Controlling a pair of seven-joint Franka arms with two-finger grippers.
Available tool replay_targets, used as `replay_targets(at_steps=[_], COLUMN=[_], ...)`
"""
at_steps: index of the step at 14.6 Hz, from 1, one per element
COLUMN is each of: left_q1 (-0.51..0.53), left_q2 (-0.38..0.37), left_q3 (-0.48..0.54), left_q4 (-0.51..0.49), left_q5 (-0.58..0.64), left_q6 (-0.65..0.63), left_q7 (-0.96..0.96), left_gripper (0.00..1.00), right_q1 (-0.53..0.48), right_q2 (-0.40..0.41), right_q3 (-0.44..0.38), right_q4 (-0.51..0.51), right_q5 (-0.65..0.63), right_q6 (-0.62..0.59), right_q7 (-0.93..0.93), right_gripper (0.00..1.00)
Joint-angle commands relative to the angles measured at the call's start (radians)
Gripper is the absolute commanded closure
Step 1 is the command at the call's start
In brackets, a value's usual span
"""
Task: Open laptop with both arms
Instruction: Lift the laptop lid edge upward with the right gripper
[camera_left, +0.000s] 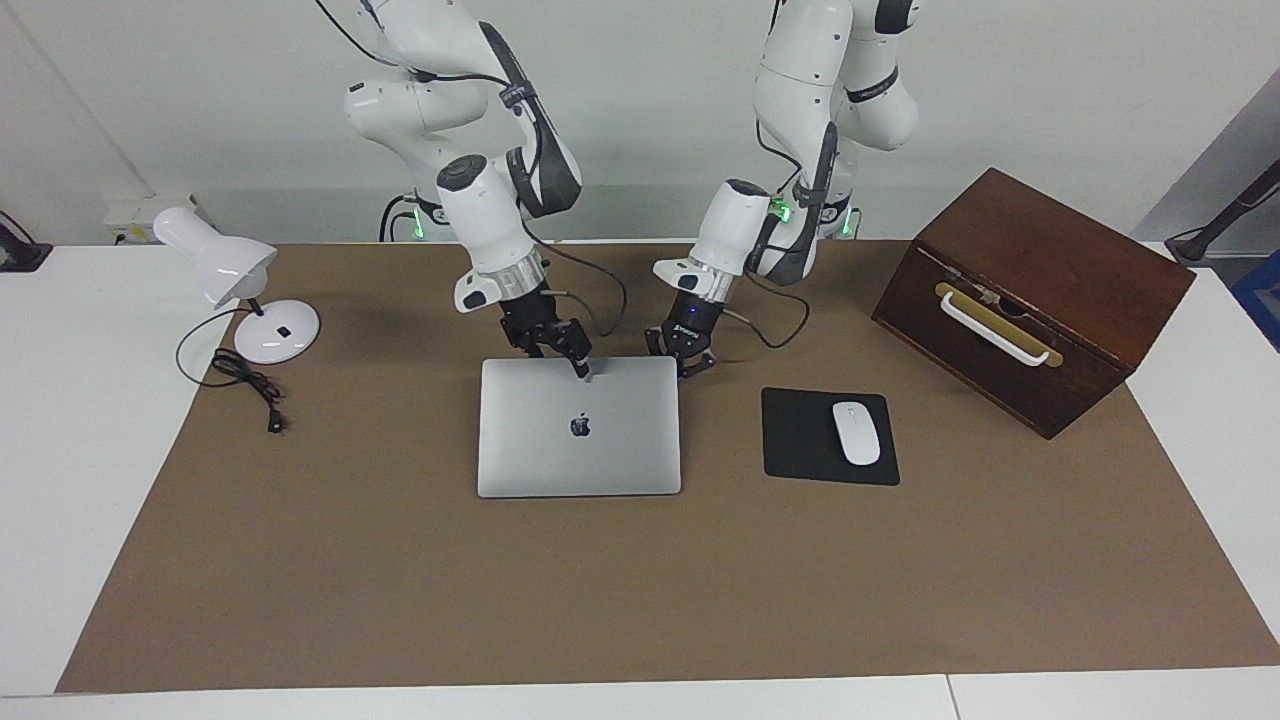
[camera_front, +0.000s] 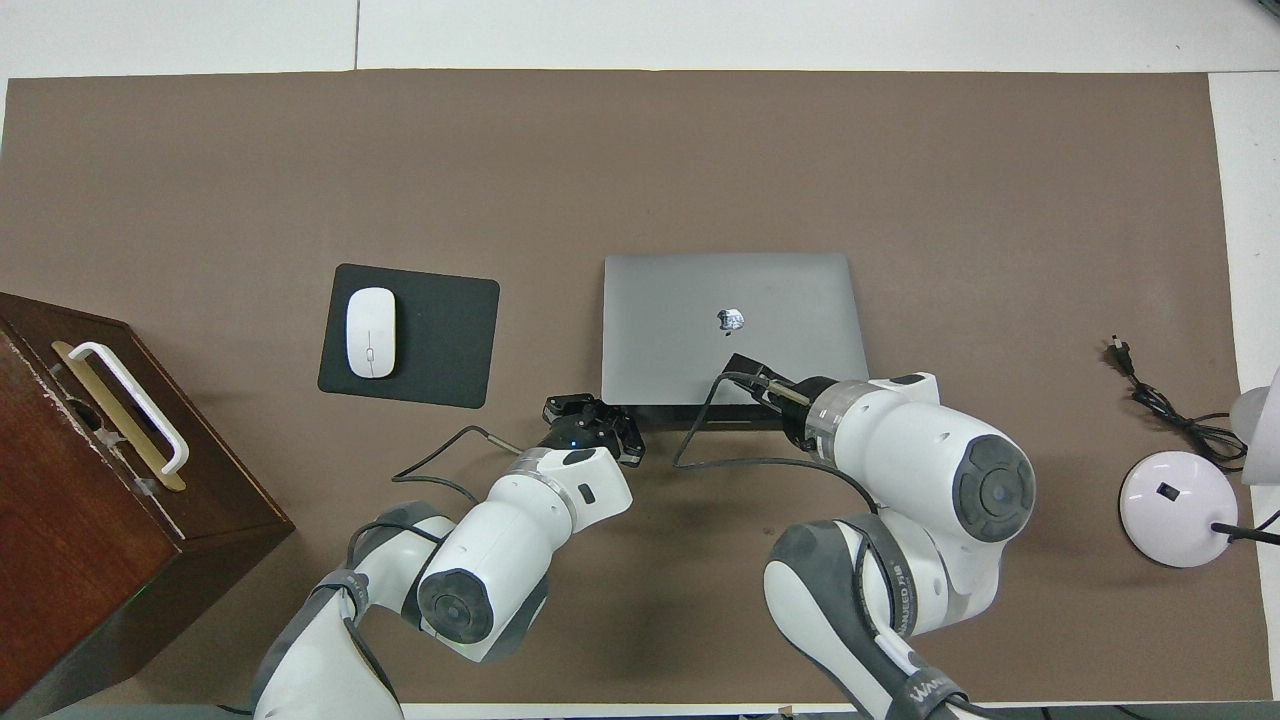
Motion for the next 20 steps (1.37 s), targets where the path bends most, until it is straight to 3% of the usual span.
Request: replay_targets(at_steps=[1,10,20], left_q1=[0.015,0.015,0.015], left_q2=[0.062,0.076,0.082], left_q3=[0.006,0.006,0.006], left_q4=[0.016,0.016,0.016], left_q5=[-0.005,-0.007,-0.007], left_q6=[0.011,0.017,0.017], left_q7=[0.028,0.031,0.029], left_gripper=[1.00,1.00,1.00], right_q1=[-0.014,-0.014,-0.021], right_q2=[0.013,0.057,0.123], right_q3=[0.010,0.010,0.010], right_q4=[0.020,0.072,0.220], right_q5=[0.023,0.021,0.017], right_q6=[0.012,0.036,0.030], right_q7=[-0.032,-0.026,-0.038], right_gripper=[0.00,0.00,0.00])
